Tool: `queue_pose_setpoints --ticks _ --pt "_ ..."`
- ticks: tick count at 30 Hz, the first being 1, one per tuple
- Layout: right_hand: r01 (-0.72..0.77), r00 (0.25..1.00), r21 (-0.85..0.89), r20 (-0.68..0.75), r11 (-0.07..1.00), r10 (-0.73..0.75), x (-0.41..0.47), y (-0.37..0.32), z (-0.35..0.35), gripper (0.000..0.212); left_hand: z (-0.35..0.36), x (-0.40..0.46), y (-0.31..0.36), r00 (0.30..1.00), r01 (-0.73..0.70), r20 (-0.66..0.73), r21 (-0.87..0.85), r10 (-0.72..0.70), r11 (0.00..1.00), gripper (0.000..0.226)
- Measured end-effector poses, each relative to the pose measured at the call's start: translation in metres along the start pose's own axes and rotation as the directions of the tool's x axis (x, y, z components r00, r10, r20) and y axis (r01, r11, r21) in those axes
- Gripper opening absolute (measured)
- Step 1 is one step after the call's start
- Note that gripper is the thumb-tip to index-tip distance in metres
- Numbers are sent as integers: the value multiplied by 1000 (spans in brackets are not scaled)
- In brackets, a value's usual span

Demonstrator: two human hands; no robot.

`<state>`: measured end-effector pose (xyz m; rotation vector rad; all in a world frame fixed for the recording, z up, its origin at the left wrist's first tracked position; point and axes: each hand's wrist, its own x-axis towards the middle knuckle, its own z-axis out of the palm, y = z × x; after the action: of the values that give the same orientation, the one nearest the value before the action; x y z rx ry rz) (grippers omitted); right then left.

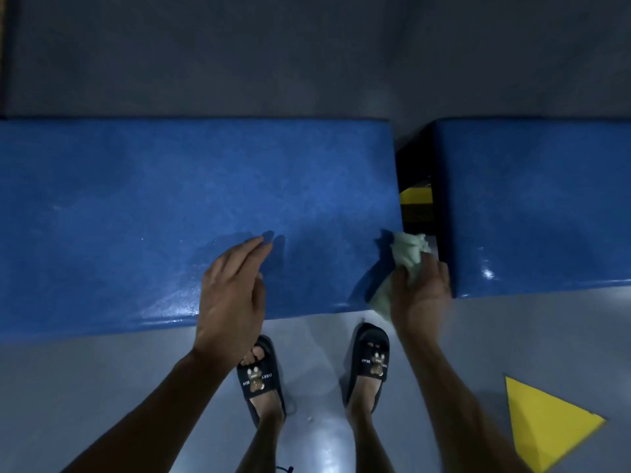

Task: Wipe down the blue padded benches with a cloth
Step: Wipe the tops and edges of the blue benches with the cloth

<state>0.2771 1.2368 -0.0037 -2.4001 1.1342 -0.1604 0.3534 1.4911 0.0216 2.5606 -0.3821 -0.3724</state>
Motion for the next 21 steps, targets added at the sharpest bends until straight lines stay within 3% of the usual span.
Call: queue_pose_setpoints --ticks 3,6,10,12,18,21 --pt "218 974 2 66 976 -218 -36 -41 33 33 -7 2 -8 999 -35 0 11 35 999 50" --pt "472 868 -37 195 881 -457 -68 -81 59 34 -14 1 -15 998 -56 12 26 56 998 52" --pt "610 759 -73 337 789 -557 -52 -73 46 32 -15 1 -22 997 -70 32 37 69 997 53" --pt "576 787 -110 341 810 -514 -25 -49 29 34 -13 3 -22 997 -77 28 35 76 996 52" --pt "334 936 -152 166 930 -309 22 -15 3 35 -4 13 -20 996 -91 11 57 91 994 52" --pt "424 895 -46 176 905 -410 -10 -38 20 35 2 19 -15 997 -77 31 77 75 994 57"
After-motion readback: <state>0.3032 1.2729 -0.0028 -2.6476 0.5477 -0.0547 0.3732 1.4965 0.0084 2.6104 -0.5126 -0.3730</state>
